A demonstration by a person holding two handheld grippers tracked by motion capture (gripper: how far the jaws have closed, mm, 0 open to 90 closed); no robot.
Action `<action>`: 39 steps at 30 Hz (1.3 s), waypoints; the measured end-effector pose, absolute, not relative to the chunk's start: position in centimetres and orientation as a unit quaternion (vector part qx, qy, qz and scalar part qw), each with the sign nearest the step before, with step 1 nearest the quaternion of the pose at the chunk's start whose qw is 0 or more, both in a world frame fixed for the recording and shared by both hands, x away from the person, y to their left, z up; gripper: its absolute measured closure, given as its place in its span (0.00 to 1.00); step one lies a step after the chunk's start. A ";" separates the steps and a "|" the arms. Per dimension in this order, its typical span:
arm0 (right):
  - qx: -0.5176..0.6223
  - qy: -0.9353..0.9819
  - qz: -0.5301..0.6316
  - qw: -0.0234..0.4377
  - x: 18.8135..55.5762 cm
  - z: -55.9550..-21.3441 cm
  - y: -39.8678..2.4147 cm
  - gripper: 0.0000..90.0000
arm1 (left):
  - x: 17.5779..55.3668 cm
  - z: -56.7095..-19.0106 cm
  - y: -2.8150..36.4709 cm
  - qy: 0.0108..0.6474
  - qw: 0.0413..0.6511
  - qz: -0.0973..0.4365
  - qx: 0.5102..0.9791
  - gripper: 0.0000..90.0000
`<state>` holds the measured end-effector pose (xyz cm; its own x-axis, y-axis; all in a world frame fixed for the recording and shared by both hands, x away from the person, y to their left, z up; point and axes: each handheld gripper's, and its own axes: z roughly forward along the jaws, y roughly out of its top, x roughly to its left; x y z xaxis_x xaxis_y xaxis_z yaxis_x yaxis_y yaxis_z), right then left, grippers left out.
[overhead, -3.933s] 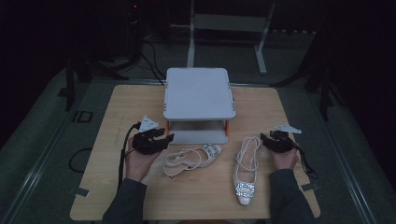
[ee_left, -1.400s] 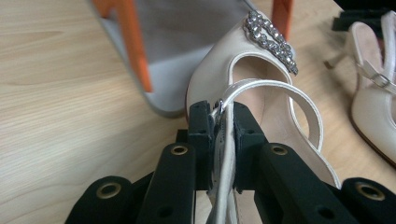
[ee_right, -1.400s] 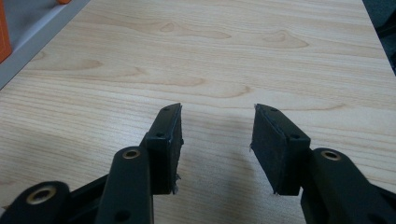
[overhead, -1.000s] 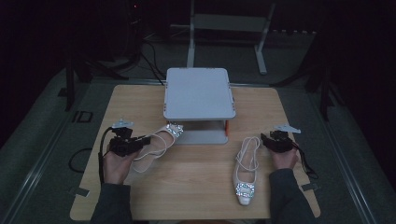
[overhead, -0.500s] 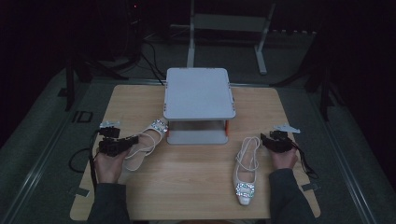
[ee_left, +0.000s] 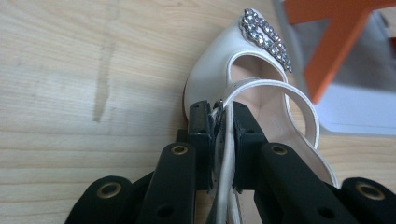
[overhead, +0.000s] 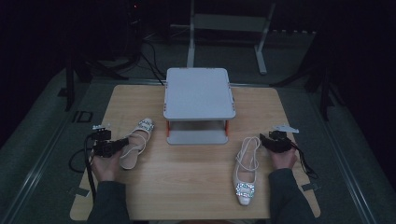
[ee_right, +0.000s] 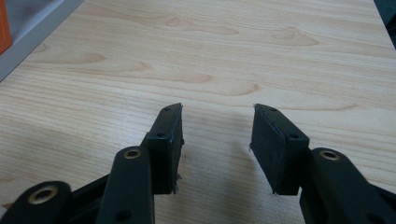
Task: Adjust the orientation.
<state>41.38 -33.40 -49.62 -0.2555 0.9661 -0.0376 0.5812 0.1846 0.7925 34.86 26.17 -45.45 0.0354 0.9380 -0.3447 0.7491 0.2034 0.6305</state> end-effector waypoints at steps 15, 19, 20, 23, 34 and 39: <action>0.545 0.714 0.340 0.280 41.4 -49.7 -33.5 0.59 | 36.2 -45.3 25.6 0.661 0.281 0.199 0.666 0.75; 0.545 0.714 0.340 0.278 41.5 -49.8 -33.5 0.59 | 37.0 -45.6 25.3 0.658 0.248 0.192 0.685 0.72; 0.545 0.714 0.339 0.279 41.5 -49.8 -33.5 0.59 | 37.1 -45.7 25.3 0.656 0.241 0.192 0.689 0.72; 0.546 0.714 0.340 0.278 41.6 -49.8 -33.5 0.59 | 37.5 -45.7 25.6 0.660 0.237 0.189 0.687 0.72; 0.542 0.717 0.343 0.274 42.0 -49.8 -32.9 0.59 | 39.0 -45.8 25.4 0.649 0.208 0.173 0.711 0.73; 0.541 0.717 0.343 0.274 42.1 -49.8 -32.9 0.58 | 39.9 -45.8 25.5 0.652 0.214 0.137 0.714 0.81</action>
